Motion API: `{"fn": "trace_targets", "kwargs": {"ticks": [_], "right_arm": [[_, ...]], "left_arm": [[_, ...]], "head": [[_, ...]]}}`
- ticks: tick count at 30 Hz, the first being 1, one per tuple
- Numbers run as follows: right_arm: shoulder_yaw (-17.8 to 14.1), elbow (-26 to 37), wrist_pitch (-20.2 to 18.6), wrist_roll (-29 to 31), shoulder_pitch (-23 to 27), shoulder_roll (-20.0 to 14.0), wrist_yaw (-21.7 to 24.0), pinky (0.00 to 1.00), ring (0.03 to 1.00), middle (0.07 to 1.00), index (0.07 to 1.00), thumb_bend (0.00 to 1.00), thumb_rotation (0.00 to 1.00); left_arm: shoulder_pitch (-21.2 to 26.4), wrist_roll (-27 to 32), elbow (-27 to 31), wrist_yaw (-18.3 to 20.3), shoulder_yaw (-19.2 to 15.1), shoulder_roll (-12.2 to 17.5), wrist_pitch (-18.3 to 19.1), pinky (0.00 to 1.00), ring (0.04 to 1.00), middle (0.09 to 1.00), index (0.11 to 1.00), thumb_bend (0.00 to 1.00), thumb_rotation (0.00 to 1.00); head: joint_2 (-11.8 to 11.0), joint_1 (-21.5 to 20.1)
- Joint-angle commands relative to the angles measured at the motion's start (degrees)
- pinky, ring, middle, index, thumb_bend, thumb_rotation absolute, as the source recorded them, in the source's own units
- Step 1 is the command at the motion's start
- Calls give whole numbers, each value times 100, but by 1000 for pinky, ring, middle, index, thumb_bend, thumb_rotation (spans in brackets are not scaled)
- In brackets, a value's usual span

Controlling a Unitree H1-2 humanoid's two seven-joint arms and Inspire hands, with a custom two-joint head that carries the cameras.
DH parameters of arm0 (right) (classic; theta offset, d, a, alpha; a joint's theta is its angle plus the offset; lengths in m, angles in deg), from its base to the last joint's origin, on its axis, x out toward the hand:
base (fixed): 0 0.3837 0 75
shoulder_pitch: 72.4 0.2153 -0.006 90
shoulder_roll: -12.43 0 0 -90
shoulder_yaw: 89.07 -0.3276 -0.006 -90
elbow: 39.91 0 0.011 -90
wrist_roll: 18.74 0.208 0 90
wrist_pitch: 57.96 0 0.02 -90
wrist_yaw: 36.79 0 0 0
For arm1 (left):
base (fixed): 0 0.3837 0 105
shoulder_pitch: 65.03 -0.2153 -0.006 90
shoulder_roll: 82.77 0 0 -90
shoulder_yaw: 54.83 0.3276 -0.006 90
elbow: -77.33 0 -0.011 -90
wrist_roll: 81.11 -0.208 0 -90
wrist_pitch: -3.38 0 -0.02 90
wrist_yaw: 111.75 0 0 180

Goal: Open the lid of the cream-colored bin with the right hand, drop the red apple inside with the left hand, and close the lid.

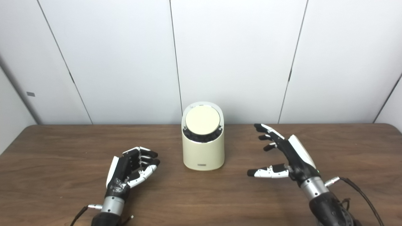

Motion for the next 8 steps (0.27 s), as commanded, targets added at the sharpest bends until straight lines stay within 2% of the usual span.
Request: {"fn": "trace_targets", "kwargs": {"ticks": [1, 8], "right_arm": [[-36, -9, 444, 69, 105, -24, -264, 625, 776, 851, 848, 743, 117], [-96, -332, 842, 273, -101, 74, -485, 641, 790, 862, 852, 722, 46]], "left_arm": [[-164, 36, -136, -6, 20, 15, -205, 432, 534, 603, 497, 499, 56], [-176, -12, -94, -12, -2, 61, -178, 424, 524, 596, 497, 499, 58]], "head": [[13, 3], [33, -14]]}}
